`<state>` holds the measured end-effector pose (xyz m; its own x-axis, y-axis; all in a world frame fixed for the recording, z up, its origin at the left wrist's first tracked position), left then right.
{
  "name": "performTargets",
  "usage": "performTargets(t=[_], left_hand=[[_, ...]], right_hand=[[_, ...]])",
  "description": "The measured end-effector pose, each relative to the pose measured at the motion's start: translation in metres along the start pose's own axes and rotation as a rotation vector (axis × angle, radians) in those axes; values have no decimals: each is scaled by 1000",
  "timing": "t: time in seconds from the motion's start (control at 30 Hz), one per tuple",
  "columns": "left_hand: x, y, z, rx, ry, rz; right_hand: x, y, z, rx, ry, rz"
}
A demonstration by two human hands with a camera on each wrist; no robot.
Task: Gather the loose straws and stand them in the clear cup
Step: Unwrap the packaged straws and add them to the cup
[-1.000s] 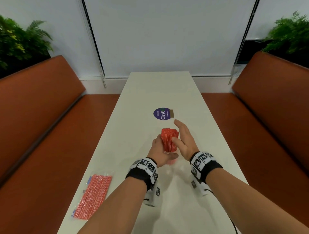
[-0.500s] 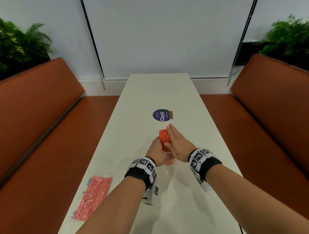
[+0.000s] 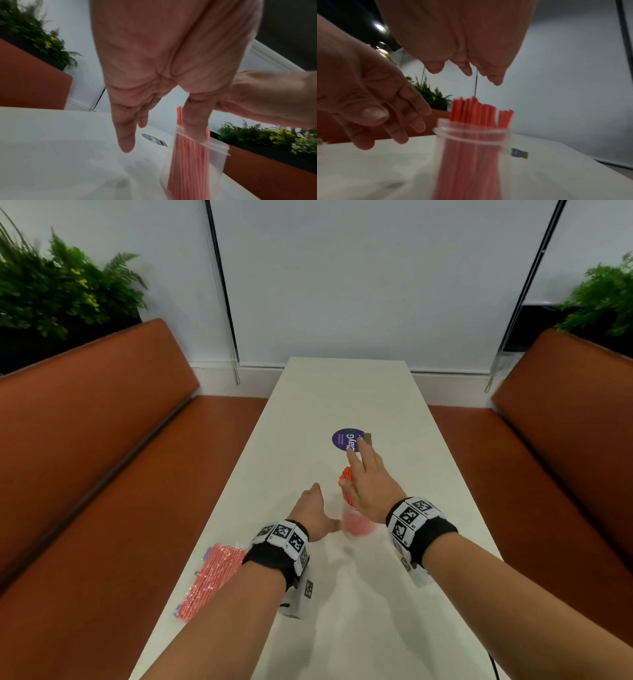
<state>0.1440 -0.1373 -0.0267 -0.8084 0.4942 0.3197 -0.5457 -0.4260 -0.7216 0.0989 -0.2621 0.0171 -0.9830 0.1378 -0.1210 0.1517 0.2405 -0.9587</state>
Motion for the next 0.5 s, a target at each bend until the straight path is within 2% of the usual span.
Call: performTargets(t=[0.1, 0.17, 0.23, 0.37, 0.5], left_hand=[[13, -15, -20, -113, -76, 36], [23, -25, -38, -202, -152, 72], [36, -38, -56, -310, -230, 117], [63, -59, -93, -495, -407, 133], [88, -68, -122, -551, -526, 144]], right_hand=[[3, -2, -39, 71, -102, 39], [7, 8, -66, 73, -183, -9], [11, 25, -91, 33, -207, -128], [20, 61, -136, -89, -100, -422], [31, 78, -171, -96, -72, -552]])
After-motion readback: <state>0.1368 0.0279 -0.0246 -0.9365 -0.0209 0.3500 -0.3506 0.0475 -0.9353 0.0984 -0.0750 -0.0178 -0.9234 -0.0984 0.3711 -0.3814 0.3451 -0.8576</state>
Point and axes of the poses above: each hand's wrist, its own x-axis away from the middle knuckle, its own y-axis out of the palm, z = x × y, the point moved 4 cm from there along -x, towards the middle knuckle, and after that the axes turned 1 degree about -x, right-handed, at the moved point
